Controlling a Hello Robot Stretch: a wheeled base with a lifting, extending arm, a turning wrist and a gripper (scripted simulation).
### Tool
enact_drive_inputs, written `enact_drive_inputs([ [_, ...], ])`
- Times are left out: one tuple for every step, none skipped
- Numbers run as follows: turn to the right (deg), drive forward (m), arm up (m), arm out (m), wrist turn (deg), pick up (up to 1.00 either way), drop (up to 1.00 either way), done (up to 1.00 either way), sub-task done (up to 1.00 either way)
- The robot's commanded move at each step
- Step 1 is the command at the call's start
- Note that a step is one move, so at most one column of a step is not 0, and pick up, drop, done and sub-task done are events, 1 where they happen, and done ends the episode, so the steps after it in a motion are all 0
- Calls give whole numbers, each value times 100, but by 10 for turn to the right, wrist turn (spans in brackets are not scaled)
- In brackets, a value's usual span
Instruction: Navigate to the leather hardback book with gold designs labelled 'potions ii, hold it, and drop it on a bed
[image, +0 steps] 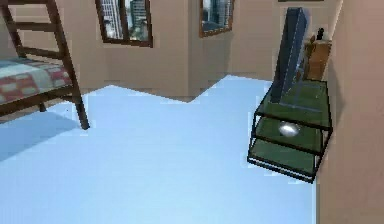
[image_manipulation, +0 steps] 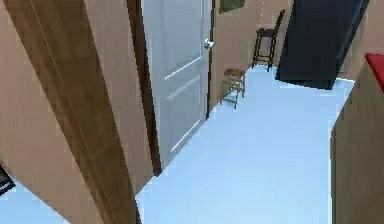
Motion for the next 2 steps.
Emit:
enact_drive_inputs([
  [0,100,0,0,0,0,0,0,0],
  [30,0,0,0,0,0,0,0,0],
])
